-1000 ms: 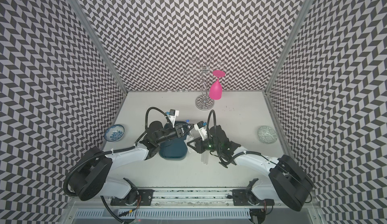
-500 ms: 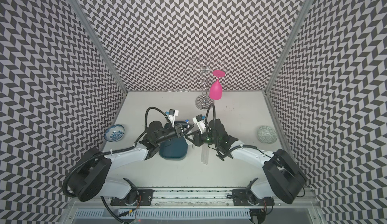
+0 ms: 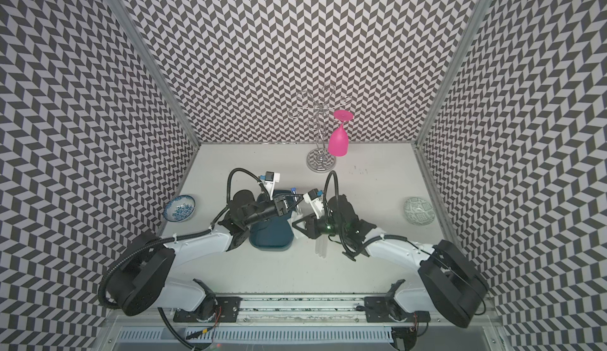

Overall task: Wipe the exteriors of test tubes
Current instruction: Wipe the dirt from the test tube.

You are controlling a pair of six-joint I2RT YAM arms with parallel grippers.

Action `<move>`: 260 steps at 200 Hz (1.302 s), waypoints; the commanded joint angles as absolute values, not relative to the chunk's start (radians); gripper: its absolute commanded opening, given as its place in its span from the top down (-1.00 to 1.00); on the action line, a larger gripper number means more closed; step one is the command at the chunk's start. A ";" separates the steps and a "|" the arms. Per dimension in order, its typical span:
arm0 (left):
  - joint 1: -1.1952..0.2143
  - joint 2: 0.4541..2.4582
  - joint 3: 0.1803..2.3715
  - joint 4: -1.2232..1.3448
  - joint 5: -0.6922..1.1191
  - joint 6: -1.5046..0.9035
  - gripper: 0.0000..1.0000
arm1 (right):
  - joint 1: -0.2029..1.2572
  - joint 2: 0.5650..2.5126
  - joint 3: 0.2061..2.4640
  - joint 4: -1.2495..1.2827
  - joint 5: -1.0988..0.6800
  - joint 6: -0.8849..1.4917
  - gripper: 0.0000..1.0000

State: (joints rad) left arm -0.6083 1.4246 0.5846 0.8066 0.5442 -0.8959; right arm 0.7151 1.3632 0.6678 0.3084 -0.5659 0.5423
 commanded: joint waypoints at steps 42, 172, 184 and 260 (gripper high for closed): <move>-0.615 1.398 0.585 0.806 0.558 -0.887 0.71 | 0.694 1.420 0.767 0.363 -0.588 0.516 0.62; -0.614 1.400 0.583 0.800 0.554 -0.885 0.71 | 0.701 1.350 0.722 0.310 -0.529 0.496 0.60; -0.614 1.400 0.581 0.800 0.556 -0.885 0.71 | 0.685 1.373 0.768 0.298 -0.541 0.478 0.61; -0.612 1.396 0.576 0.804 0.555 -0.882 0.71 | 0.699 1.342 0.617 0.413 -0.577 0.592 0.61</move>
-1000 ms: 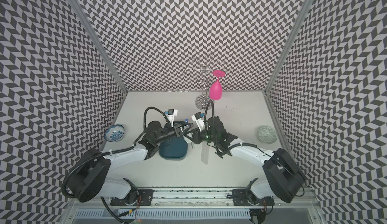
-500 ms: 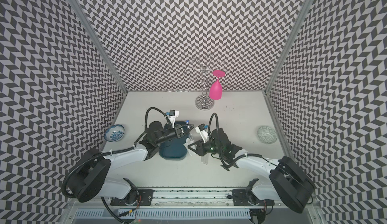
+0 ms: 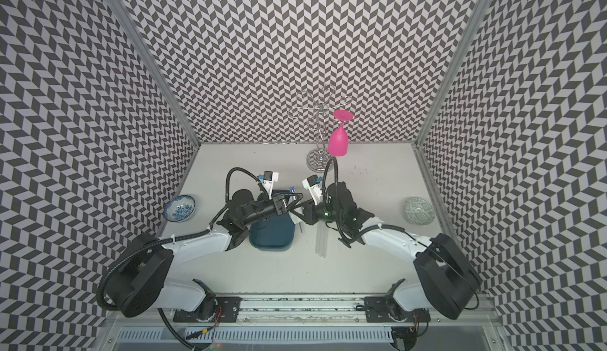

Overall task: Wipe the exteriors of test tubes
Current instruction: Wipe the dirt from the test tube.

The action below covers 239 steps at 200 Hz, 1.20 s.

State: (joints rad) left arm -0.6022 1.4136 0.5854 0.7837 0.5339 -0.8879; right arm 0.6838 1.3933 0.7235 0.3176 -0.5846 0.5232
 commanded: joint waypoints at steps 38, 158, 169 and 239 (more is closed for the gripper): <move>-0.612 1.397 0.563 0.818 0.553 -0.891 0.71 | 0.715 1.272 0.497 0.446 -0.555 0.650 0.62; -0.612 1.377 0.569 0.796 0.555 -0.879 0.71 | 0.685 1.408 0.748 0.391 -0.575 0.549 0.61; -0.611 1.375 0.569 0.795 0.555 -0.877 0.72 | 0.687 1.397 0.704 0.404 -0.578 0.565 0.61; -0.600 1.376 0.564 0.790 0.557 -0.874 0.72 | 0.710 1.281 0.493 0.454 -0.565 0.651 0.61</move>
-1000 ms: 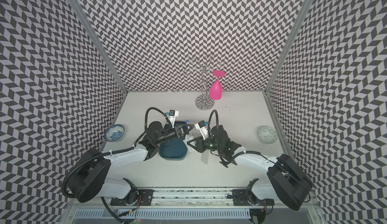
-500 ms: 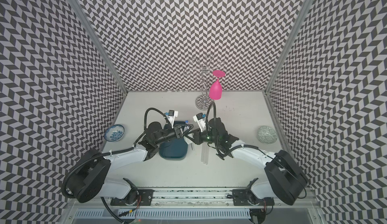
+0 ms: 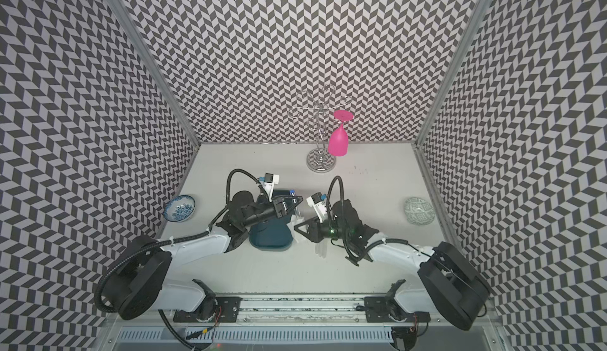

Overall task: Wipe the exteriors of test tubes
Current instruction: Wipe the dirt from the test tube.

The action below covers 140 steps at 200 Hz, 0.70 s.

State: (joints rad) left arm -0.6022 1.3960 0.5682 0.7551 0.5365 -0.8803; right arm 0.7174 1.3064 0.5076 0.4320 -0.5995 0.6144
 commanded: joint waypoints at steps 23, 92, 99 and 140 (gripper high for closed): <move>-0.600 1.381 0.566 0.792 0.561 -0.876 0.71 | 0.707 1.312 0.583 0.398 -0.560 0.593 0.60; -0.600 1.369 0.568 0.784 0.560 -0.874 0.71 | 0.684 1.445 0.801 0.361 -0.591 0.513 0.61; -0.600 1.368 0.567 0.783 0.559 -0.874 0.71 | 0.685 1.443 0.782 0.373 -0.592 0.525 0.61; -0.595 1.363 0.562 0.781 0.557 -0.869 0.71 | 0.715 1.349 0.595 0.408 -0.564 0.588 0.62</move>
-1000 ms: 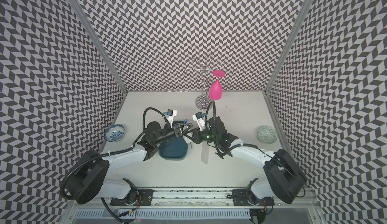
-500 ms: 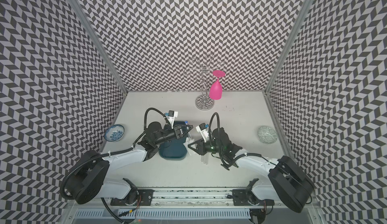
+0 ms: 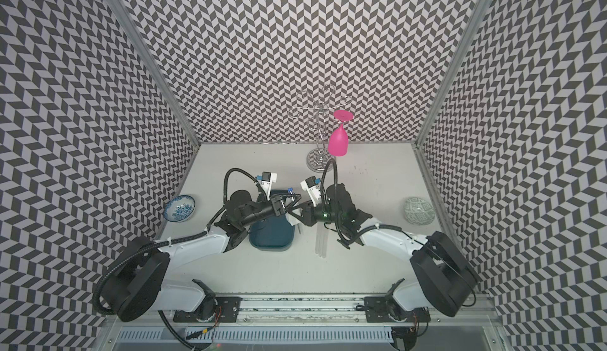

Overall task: Wipe the exteriors of test tubes
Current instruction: Wipe the dirt from the test tube.

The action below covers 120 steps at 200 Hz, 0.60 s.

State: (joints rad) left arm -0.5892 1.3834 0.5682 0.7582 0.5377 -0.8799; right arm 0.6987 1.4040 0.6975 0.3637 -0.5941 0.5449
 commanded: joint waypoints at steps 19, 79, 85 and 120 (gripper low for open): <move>-0.594 1.367 0.560 0.783 0.557 -0.871 0.71 | 0.726 1.306 0.517 0.427 -0.561 0.624 0.62; -0.594 1.367 0.558 0.785 0.562 -0.876 0.71 | 0.716 1.340 0.652 0.371 -0.532 0.553 0.61; -0.593 1.364 0.558 0.784 0.561 -0.877 0.71 | 0.711 1.360 0.689 0.364 -0.539 0.537 0.61; -0.593 1.360 0.555 0.784 0.558 -0.879 0.71 | 0.692 1.443 0.814 0.357 -0.565 0.509 0.61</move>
State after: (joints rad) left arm -0.5892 1.3804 0.5644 0.7620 0.5457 -0.8814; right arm 0.7029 1.4078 0.7494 0.3153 -0.5682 0.5400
